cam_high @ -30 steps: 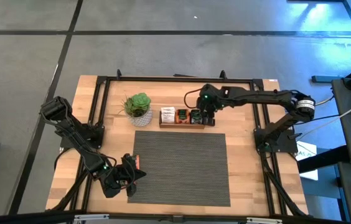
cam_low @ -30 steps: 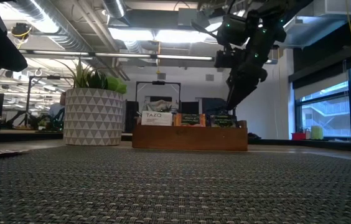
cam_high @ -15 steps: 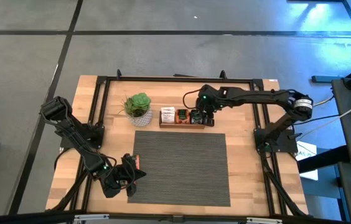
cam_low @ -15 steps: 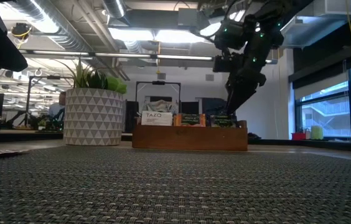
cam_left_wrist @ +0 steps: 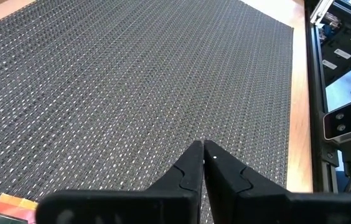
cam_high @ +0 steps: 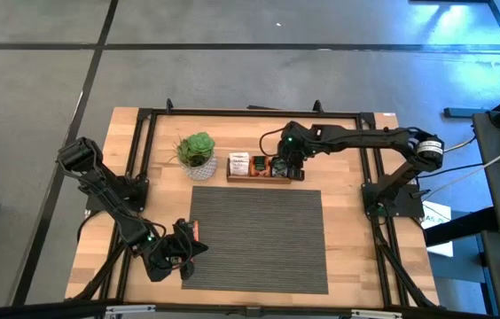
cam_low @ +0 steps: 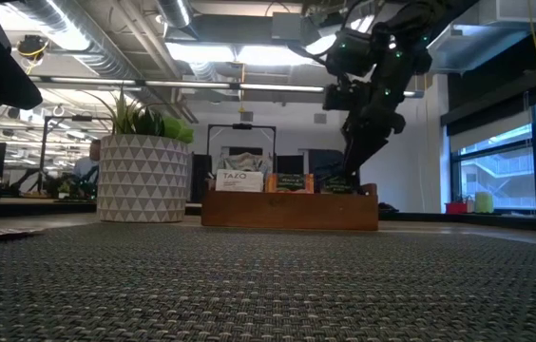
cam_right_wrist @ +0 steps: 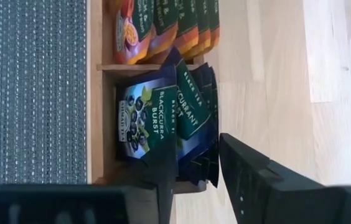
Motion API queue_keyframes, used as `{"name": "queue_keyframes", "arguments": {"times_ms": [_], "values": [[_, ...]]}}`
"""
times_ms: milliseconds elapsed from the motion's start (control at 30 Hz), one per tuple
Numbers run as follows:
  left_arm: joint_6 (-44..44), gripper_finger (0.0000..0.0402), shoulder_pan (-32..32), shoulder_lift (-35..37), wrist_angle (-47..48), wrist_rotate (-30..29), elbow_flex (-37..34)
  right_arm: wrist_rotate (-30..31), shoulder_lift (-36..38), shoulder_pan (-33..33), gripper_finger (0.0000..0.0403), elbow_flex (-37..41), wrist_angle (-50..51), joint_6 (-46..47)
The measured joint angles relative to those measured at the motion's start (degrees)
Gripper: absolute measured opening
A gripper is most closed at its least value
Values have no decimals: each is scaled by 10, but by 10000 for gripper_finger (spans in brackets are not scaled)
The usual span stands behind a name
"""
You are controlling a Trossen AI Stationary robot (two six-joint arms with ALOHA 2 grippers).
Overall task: Pick & Place Tea
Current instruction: Adjust the blue tea bags
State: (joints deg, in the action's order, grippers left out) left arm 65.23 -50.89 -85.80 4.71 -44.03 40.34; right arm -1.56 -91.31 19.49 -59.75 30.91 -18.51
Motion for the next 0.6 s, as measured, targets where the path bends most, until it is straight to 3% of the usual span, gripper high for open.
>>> {"name": "queue_keyframes", "arguments": {"times_ms": [600], "values": [[0, 9, 0, 0, 0, 0, 0, -1, 0, -26, 119, 0, -8, -1]]}}
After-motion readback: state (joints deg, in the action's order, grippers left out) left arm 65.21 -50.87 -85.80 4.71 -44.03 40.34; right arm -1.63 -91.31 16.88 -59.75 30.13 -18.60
